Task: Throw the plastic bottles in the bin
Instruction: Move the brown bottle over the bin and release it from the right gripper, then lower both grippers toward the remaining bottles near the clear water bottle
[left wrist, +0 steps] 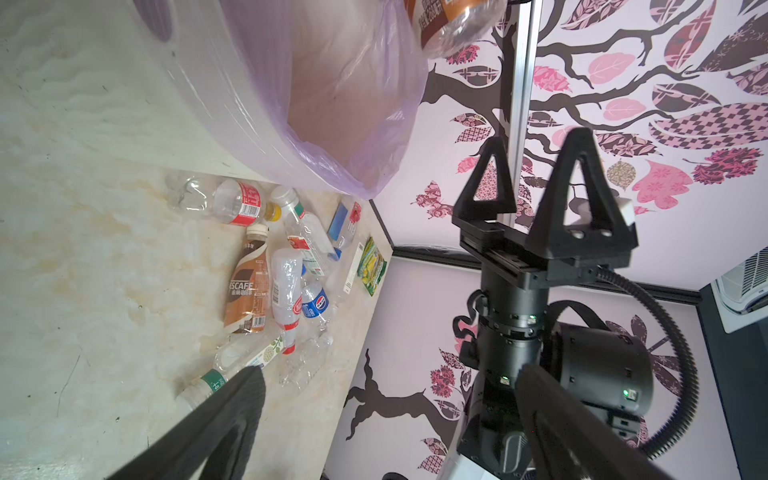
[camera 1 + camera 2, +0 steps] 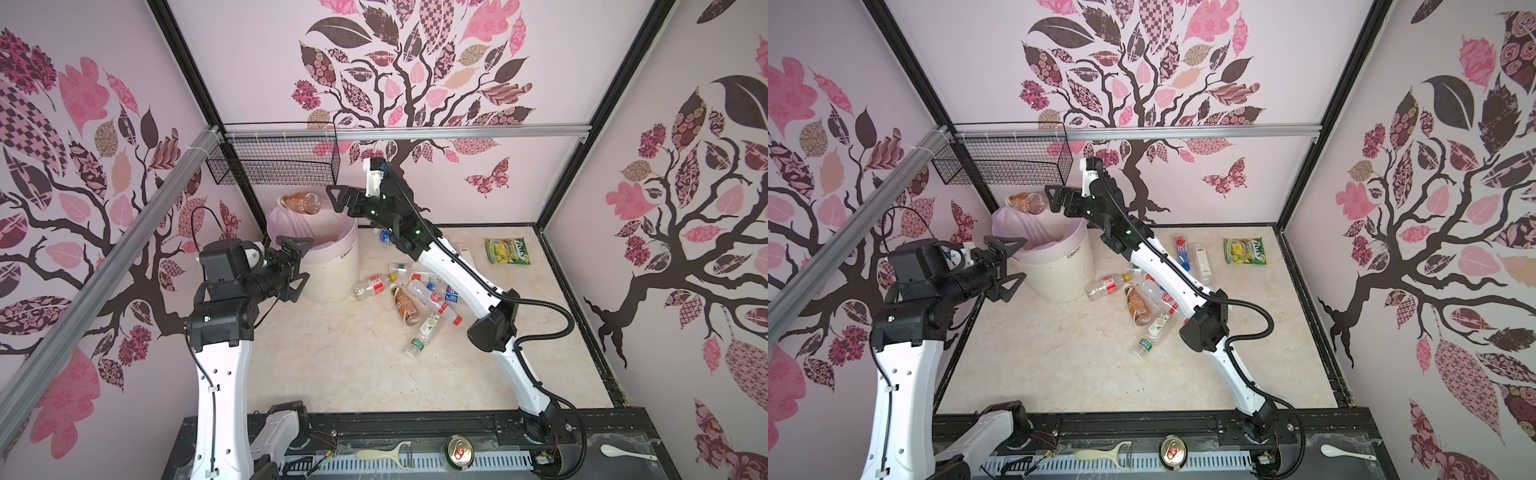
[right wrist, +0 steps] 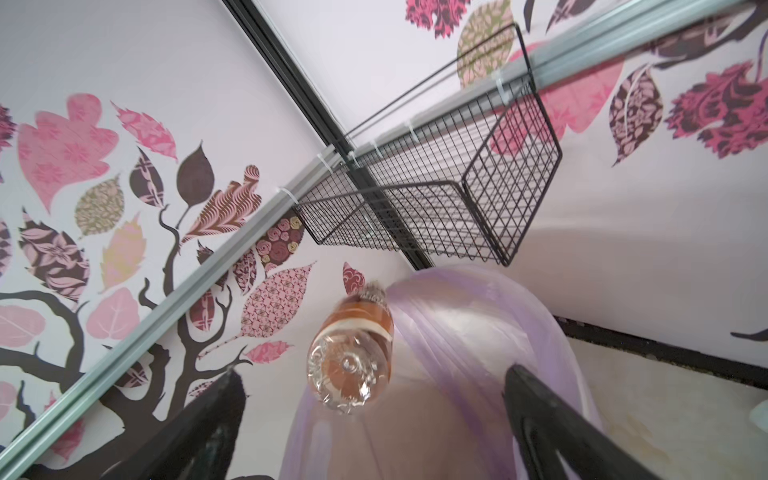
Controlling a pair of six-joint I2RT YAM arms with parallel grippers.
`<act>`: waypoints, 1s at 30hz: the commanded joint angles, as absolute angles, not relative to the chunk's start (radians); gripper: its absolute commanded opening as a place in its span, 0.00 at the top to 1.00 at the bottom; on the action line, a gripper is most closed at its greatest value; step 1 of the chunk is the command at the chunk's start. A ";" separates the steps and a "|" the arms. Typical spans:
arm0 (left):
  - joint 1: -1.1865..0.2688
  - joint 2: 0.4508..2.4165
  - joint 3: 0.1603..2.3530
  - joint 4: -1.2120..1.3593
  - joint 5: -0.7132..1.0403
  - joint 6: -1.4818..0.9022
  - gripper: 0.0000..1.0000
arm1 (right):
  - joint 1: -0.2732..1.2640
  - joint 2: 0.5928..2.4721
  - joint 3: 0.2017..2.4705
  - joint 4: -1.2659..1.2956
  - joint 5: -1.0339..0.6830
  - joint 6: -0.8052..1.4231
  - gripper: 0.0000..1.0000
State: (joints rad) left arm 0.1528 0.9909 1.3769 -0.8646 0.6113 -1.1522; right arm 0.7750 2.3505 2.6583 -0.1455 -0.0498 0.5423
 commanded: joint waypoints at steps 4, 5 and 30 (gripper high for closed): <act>0.158 0.977 1.373 -0.902 0.594 -1.114 0.02 | 0.757 2.255 2.701 -0.141 -0.048 0.531 0.00; 0.158 0.977 1.373 -0.906 0.593 -1.112 0.02 | 0.756 2.250 2.698 -0.146 -0.047 0.530 0.00; -0.142 0.999 1.302 -0.914 0.337 -1.056 0.02 | 0.621 1.899 2.361 -0.568 0.006 0.539 0.00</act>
